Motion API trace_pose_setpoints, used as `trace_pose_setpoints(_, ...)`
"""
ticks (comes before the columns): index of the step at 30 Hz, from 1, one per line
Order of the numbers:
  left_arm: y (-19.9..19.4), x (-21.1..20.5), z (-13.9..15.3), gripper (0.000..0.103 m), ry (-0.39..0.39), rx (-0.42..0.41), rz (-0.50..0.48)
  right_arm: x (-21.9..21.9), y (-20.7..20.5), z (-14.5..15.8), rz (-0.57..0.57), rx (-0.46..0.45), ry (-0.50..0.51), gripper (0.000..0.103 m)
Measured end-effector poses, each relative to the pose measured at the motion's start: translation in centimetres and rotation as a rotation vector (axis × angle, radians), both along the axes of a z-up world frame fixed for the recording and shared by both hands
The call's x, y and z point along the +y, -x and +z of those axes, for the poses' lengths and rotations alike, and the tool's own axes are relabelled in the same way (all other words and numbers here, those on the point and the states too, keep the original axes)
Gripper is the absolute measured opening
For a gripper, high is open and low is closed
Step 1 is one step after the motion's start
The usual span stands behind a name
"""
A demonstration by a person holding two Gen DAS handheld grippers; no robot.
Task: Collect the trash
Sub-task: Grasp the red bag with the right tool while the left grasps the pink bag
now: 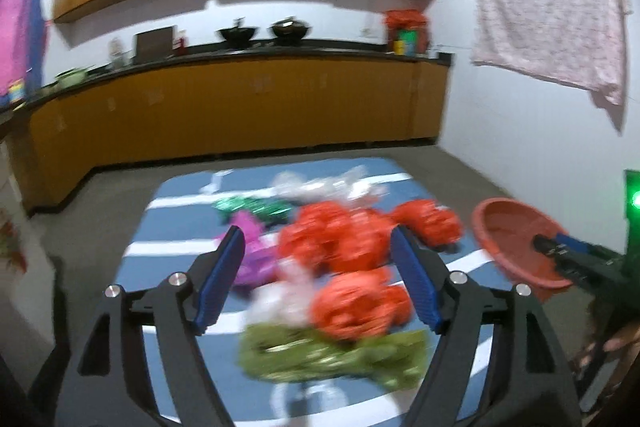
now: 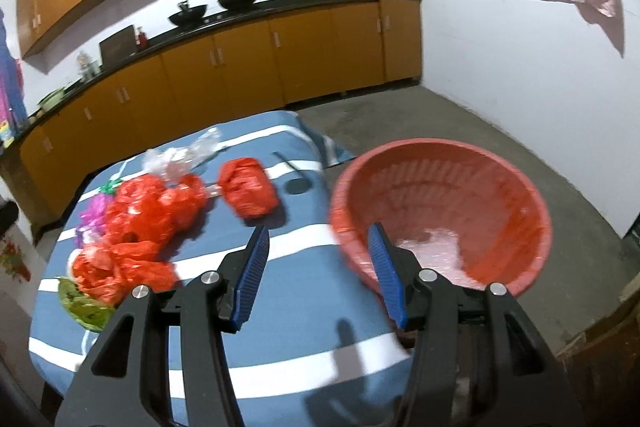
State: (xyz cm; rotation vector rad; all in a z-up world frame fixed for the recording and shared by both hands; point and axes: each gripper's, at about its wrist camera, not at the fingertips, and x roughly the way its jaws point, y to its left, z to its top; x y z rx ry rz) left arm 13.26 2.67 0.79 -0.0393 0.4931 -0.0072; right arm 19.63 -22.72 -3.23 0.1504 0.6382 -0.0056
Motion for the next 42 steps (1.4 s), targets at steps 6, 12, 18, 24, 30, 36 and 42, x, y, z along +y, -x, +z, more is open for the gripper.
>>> trace_pose_setpoints(6, 0.0, 4.9, -2.6, 0.074, 0.033, 0.063, 0.092, 3.3, -2.0, -0.7, 0.05, 0.013, 0.031, 0.053)
trace_pose_setpoints(12, -1.3, 7.7, -4.2, 0.074, 0.041, 0.086, 0.129, 4.7, -5.5, -1.9, 0.062, 0.04, 0.031, 0.052)
trace_pose_setpoints(18, -4.5, 9.2, -5.4, 0.074, 0.059, 0.129, 0.134, 5.3, -9.2, -3.4, 0.07, 0.077, 0.043, 0.052)
trace_pose_setpoints(24, -8.8, 9.5, -6.4, 0.075, 0.085, 0.181, 0.114, 5.3, -11.6, -4.5, 0.064, 0.098, 0.029, 0.052)
trace_pose_setpoints(30, -12.8, 9.0, -8.0, 0.077, 0.09, 0.254, 0.092, 5.3, -12.8, -5.2, 0.085, 0.123, 0.004, 0.053)
trace_pose_setpoints(36, -14.4, 8.7, -10.0, 0.076, 0.068, 0.329, 0.083, 6.0, -13.6, -5.9, 0.129, 0.146, 0.003, 0.053)
trace_pose_setpoints(42, -14.7, 9.0, -11.1, 0.066, 0.084, 0.365, 0.067, 7.0, -13.7, -6.2, 0.159, 0.149, 0.012, 0.044)
